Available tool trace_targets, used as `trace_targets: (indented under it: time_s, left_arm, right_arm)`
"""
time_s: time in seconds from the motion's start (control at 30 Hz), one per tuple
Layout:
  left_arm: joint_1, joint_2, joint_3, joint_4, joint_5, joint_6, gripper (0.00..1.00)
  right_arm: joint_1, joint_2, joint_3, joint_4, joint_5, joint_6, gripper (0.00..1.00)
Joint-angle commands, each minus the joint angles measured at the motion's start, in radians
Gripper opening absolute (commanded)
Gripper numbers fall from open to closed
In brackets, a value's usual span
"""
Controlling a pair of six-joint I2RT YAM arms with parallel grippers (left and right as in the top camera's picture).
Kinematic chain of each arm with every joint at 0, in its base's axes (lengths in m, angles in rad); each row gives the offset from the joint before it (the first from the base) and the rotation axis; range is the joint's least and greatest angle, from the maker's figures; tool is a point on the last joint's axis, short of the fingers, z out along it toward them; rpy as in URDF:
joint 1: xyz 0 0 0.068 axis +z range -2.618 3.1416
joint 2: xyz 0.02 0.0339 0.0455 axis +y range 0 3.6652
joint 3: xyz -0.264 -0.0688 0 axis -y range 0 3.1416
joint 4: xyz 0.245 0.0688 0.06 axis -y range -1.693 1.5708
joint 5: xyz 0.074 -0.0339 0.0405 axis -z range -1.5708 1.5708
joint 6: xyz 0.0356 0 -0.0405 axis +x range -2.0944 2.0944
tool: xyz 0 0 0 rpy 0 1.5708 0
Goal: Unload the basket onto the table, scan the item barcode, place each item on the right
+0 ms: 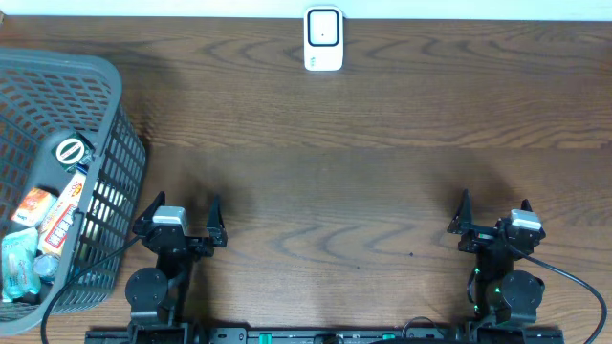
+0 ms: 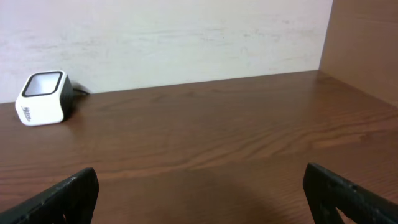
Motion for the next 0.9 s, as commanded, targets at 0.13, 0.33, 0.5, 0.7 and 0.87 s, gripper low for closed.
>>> trace_targets:
  time_s: [0.13,0.33,0.5,0.7,0.87]
  left_arm:
    - [0.003,-0.006,-0.017,-0.034,-0.002,0.006,0.98]
    - [0.003,-0.006,-0.017,-0.034,-0.002,0.006,0.98]
    - [0.003,-0.006,-0.017,-0.019,-0.003,0.015,0.98]
    - [0.003,-0.006,-0.017,0.05,0.053,0.0,0.98]
    - [0.003,-0.006,0.026,0.105,0.24,-0.021,0.98]
  right_arm:
    - [-0.003,-0.003,-0.001,-0.002,0.008,-0.012,0.99]
    - [-0.003,-0.003,-0.001,-0.002,0.008,-0.012,0.99]
    - [-0.003,-0.003,-0.001,-0.003,0.008,-0.012,0.99]
    - [-0.003,-0.003,-0.001,-0.002,0.008,-0.012,0.99]
    - [-0.003,-0.003,-0.001,-0.002,0.008,-0.012,0.99]
